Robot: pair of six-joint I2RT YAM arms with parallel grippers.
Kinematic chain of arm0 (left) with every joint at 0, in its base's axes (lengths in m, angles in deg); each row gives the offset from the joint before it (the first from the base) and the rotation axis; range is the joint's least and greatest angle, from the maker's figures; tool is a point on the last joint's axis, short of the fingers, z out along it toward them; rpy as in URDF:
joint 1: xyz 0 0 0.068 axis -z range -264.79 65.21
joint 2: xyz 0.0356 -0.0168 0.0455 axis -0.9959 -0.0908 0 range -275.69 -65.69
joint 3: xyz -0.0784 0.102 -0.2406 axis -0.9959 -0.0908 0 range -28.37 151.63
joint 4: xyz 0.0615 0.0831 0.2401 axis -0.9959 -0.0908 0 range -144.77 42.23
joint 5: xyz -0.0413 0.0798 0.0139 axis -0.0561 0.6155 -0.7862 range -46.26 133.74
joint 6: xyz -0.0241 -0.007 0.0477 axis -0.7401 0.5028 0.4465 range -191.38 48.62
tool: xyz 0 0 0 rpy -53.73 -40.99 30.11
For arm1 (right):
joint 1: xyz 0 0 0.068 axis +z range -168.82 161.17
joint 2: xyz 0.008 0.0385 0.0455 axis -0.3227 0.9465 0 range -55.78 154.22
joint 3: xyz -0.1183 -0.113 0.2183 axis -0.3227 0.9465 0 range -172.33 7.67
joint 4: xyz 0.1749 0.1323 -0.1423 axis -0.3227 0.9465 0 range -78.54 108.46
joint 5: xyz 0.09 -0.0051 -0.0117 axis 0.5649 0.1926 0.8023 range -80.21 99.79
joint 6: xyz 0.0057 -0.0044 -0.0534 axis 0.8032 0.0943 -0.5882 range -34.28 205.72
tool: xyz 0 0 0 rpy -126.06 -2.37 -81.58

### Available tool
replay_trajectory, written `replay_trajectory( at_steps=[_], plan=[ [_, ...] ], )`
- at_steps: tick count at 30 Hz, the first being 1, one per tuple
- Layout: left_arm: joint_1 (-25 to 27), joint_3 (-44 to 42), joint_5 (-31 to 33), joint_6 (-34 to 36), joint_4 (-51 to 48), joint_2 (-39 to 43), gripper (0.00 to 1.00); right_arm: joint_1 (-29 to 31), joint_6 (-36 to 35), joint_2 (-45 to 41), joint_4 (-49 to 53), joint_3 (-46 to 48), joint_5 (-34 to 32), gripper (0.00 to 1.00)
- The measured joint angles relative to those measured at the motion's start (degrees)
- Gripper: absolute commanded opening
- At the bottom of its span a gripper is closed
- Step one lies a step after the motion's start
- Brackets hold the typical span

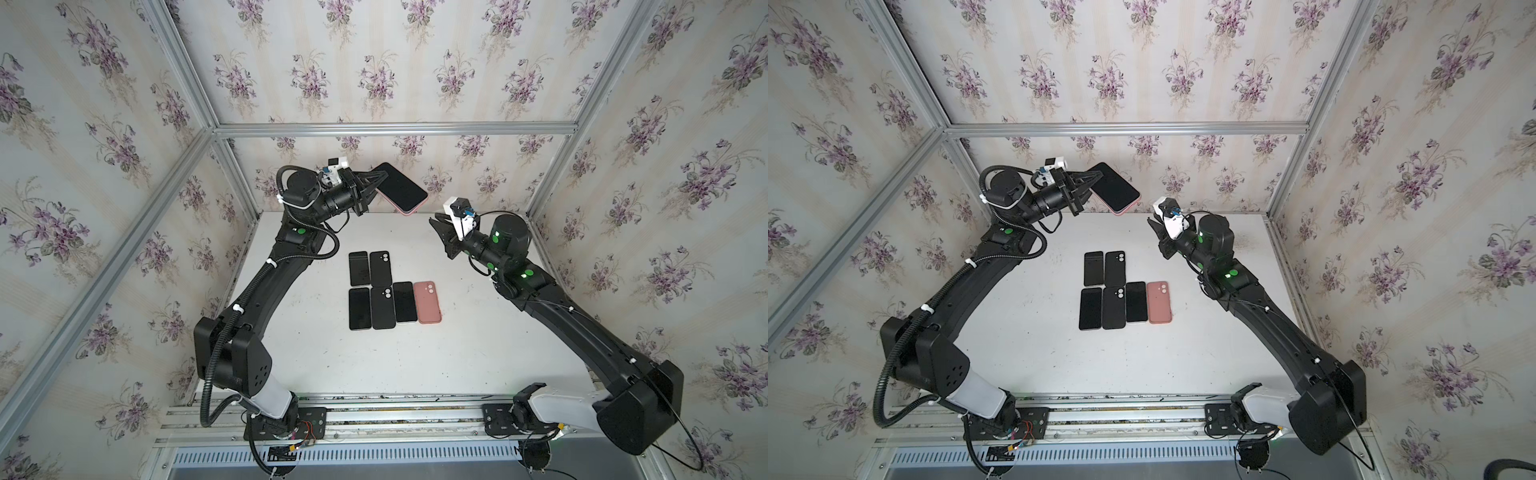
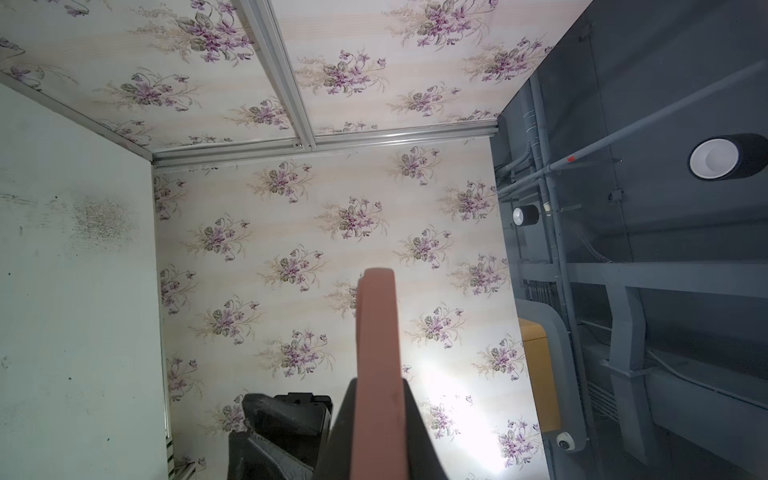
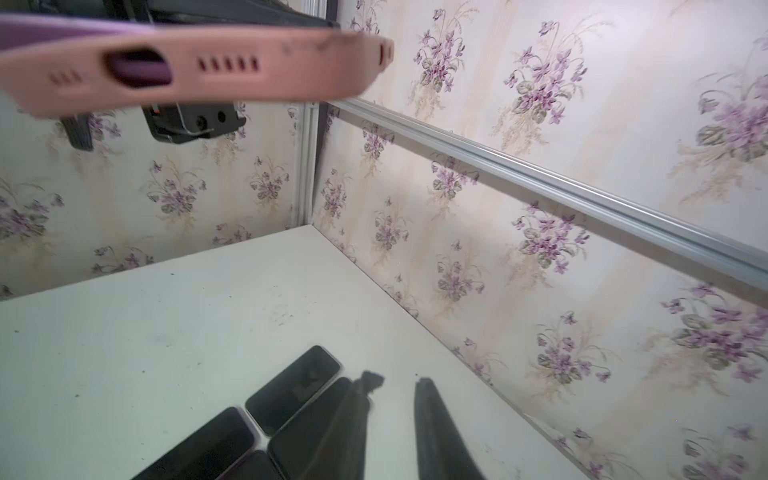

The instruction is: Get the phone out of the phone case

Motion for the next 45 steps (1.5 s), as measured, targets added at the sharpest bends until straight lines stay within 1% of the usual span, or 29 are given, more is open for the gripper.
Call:
replay_trajectory(
  at_steps=[4,8,11,16,18,21,25,31,33,36,40,45],
  plan=[
    [-0.7,1.3,-2.1,1.8,-2.2,0.0,0.0,-1.1,-0.1,-3.8,2.2,4.3,-2.3,0.6],
    [-1.4,3.1,-4.1,5.1,-4.0,0.0,0.0,-4.3,4.2,-7.3,3.9,5.9,-1.5,0.67],
    [-1.8,3.7,-5.0,8.0,-6.0,0.1,0.0,-6.3,8.2,-8.8,5.3,5.9,0.4,0.69],
    [-1.9,5.4,-7.1,13.3,-9.7,0.0,0.0,-7.0,13.3,-9.9,8.6,4.9,4.2,0.72],
    [-1.9,8.2,-9.1,16.2,-11.3,-1.0,0.0,-7.3,14.6,-10.3,9.3,3.7,6.8,0.71],
    [-2.0,14.0,-13.2,22.4,-15.2,-2.8,0.0,-7.4,14.6,-10.2,10.4,1.6,12.5,0.7],
    [-2.2,19.1,-18.1,34.3,-24.5,-3.5,0.0,-7.5,12.0,-8.2,13.9,-1.7,21.4,0.64],
    [-2.2,18.3,-21.0,53.7,-37.9,-0.2,0.0,-7.5,8.6,-4.8,19.0,-5.5,31.8,0.5],
    [-2.1,16.9,-21.4,59.2,-40.7,1.8,0.0,-7.5,8.4,-3.4,19.6,-7.1,34.6,0.46],
    [-1.6,14.6,-22.3,66.4,-42.9,4.7,0.01,-7.4,8.7,-1.1,20.1,-9.2,38.7,0.44],
    [-1.4,14.1,-23.5,72.3,-43.8,6.3,0.01,-6.3,10.2,1.4,20.5,-11.2,42.4,0.41],
    [-1.0,14.1,-24.2,75.3,-44.3,6.3,0.01,-4.1,10.6,3.9,20.7,-13.3,45.4,0.38]
  ],
)
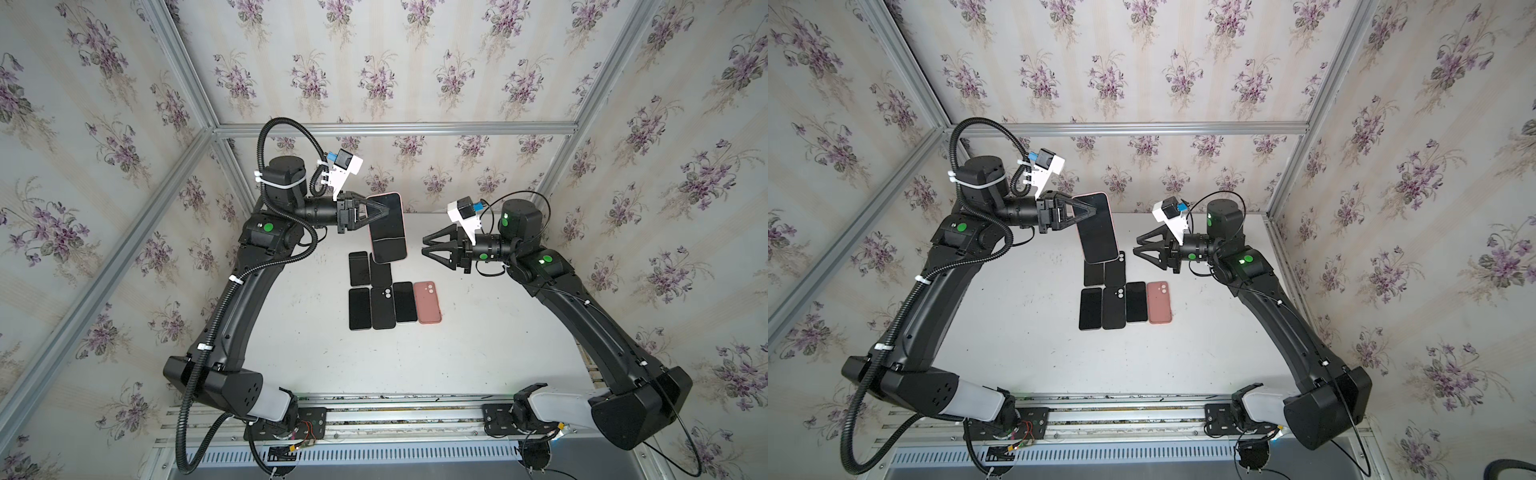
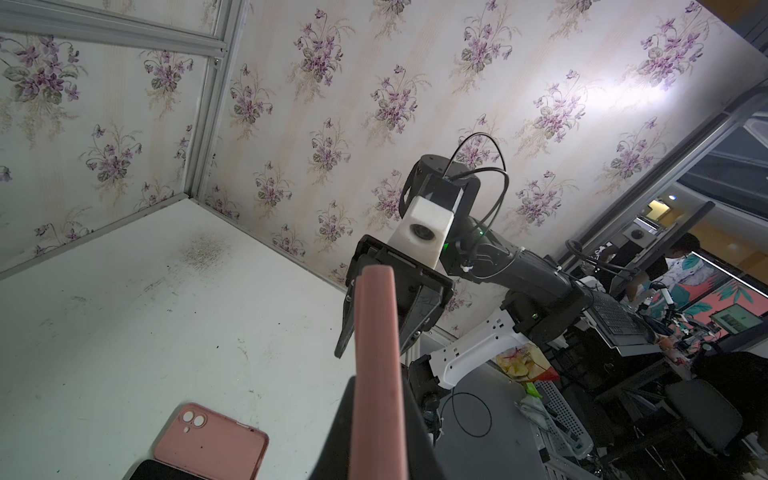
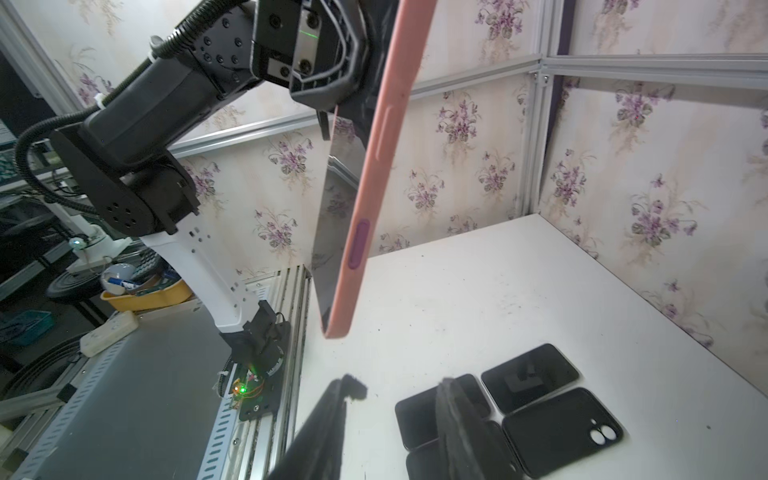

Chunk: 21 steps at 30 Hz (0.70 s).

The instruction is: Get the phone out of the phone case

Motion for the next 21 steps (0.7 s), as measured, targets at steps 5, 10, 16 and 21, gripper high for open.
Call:
replay_trajectory(
  at_steps=[5,10,16,21],
  plan=[
    [0.3,0.4,-0.5,1.3,-0.3,-0.3,0.01,1.7,1.1,1.7,0.0,-1.1,1.6,0.36],
    [0.3,1.3,-0.8,1.9,-0.4,-0.5,0.01,3.0,2.0,2.8,-0.2,-1.2,2.8,0.34],
    [0.3,1.4,-1.1,2.2,-0.5,-0.9,0.01,4.0,2.5,3.2,-0.4,-1.2,3.4,0.33],
    [0.3,1.5,-1.1,2.3,-0.5,-1.1,0.01,4.6,3.2,3.5,-0.9,-1.2,4.2,0.32]
  ],
)
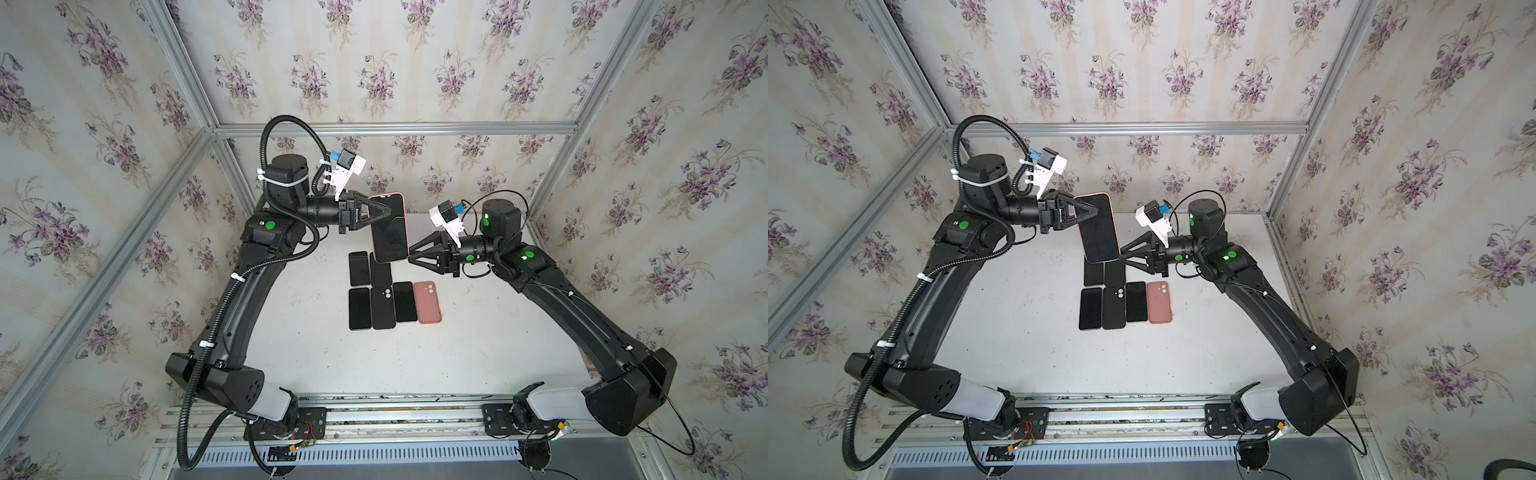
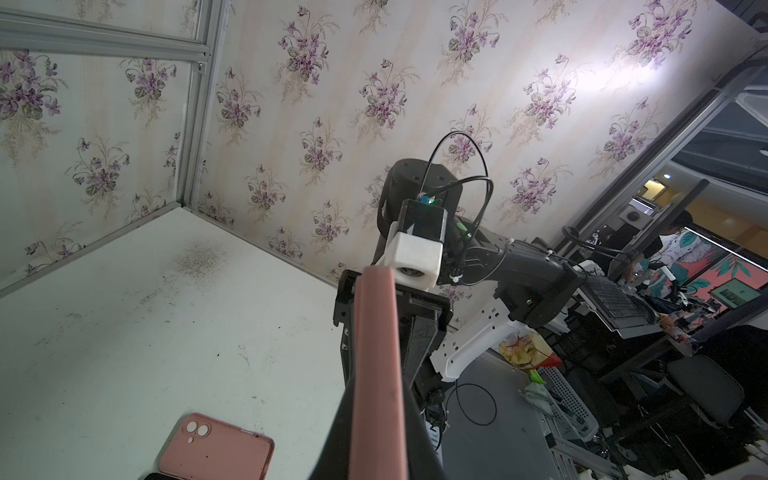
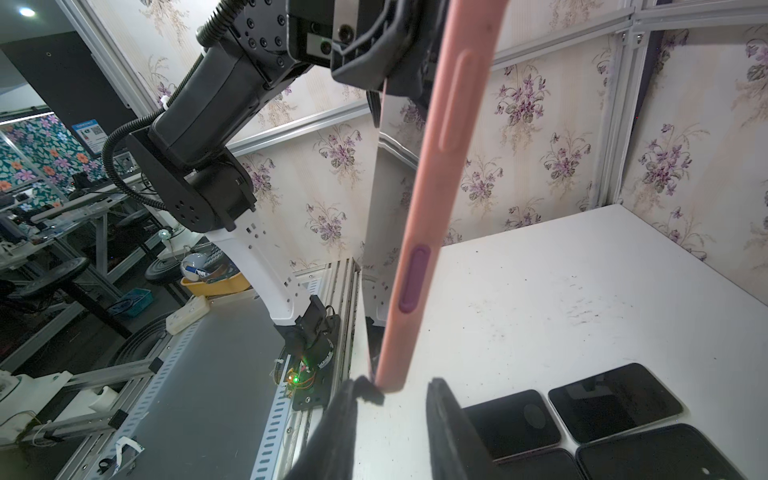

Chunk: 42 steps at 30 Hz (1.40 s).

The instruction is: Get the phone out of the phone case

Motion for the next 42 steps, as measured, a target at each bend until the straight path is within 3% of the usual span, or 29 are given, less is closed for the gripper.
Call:
replay_trajectory(
  at_steps=[8,18,28,33,38,40,42],
  plan=[
    [0.4,0.5,0.0,0.0,0.0,-0.6,0.01,0.5,1.2,0.5,-0.5,0.0,0.8,0.25],
    [0.8,1.6,-0.7,0.5,-0.9,-1.2,0.01,0.7,2.1,1.1,-0.6,0.0,2.1,0.0],
    [2.1,3.2,-1.4,-3.7,1.0,-4.3,0.0,0.5,-2.0,1.1,0.6,0.1,2.1,0.0],
    [2.4,1.4,-1.5,-14.8,9.5,-6.9,0.0,0.4,-6.9,1.1,1.2,0.1,-1.0,0.0],
    [3.0,-3.9,1.0,-38.0,28.2,-9.4,0.0,1.0,-16.6,1.9,0.9,-0.9,-6.7,0.0],
    [3.1,-5.3,3.2,-47.8,34.9,-10.2,0.0,1.0,-21.2,2.8,0.1,-1.1,-11.5,0.0],
    [3.7,-5.5,4.0,-53.3,37.9,-10.7,0.0,1.2,-23.4,3.4,-2.7,-1.1,-17.2,0.0]
  ],
)
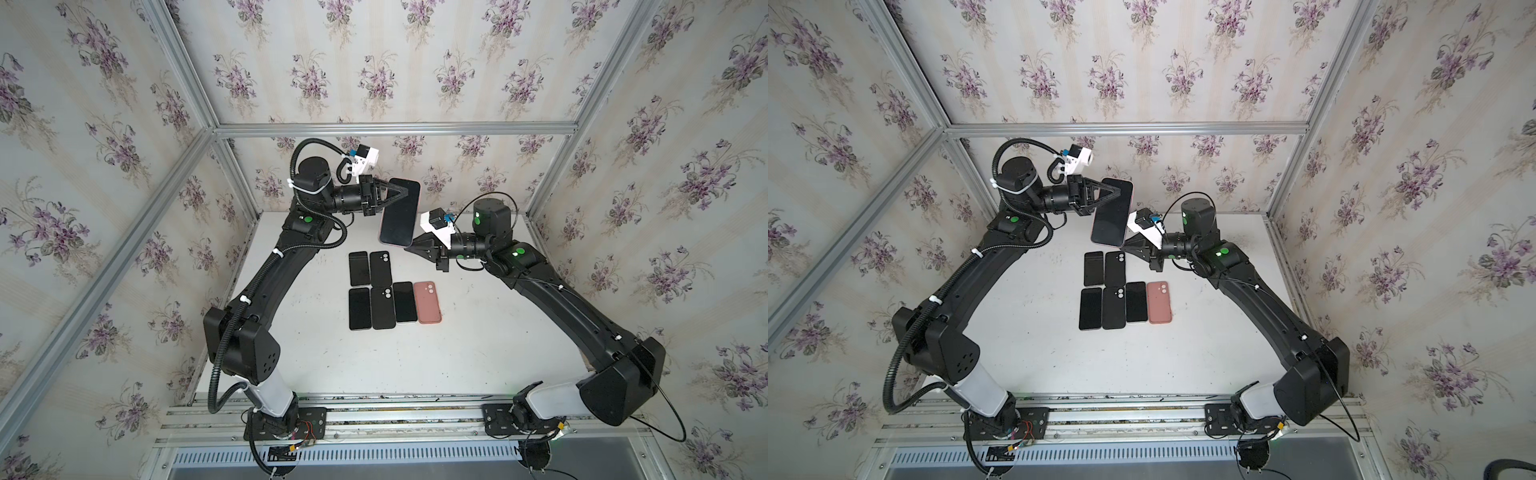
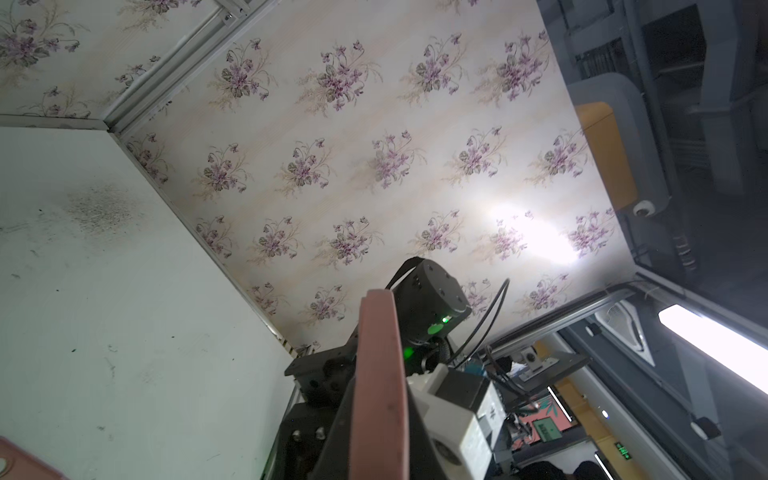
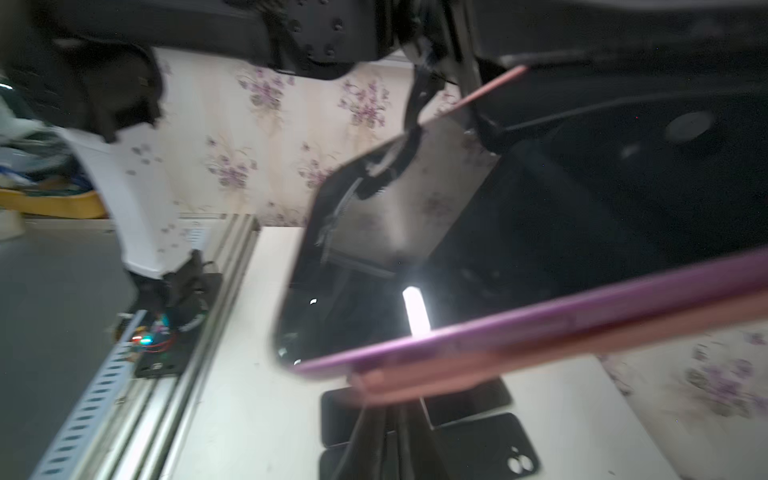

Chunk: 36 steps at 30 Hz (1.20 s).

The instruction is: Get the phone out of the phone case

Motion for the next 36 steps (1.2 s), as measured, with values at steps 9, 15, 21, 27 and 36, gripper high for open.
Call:
replay_trajectory(
  at_steps=[9,15,21,27,36],
  plan=[
    [-1.6,2.4,2.2,-9.3,3.3,-0.5,0.0,-0.3,2.4,-9.9,-12.4,13.0,-15.1,0.42],
    [-3.1,4.2,5.7,-12.2,3.3,-0.5,0.0,-2.0,17.7,-19.3,-13.4,19.3,-23.3,0.58],
    [-3.4,4.7,8.8,-15.3,3.6,-1.1,0.0,-3.7,46.3,-21.4,-26.2,26.0,-24.9,0.57],
    [-3.5,3.5,10.7,-16.3,3.1,-1.1,0.0,-1.3,67.0,-14.7,-40.4,25.5,-22.5,0.55],
    [-3.4,1.6,12.0,-16.7,2.2,-1.1,0.0,7.7,73.9,-10.1,-52.3,25.1,-21.4,0.53]
  ],
)
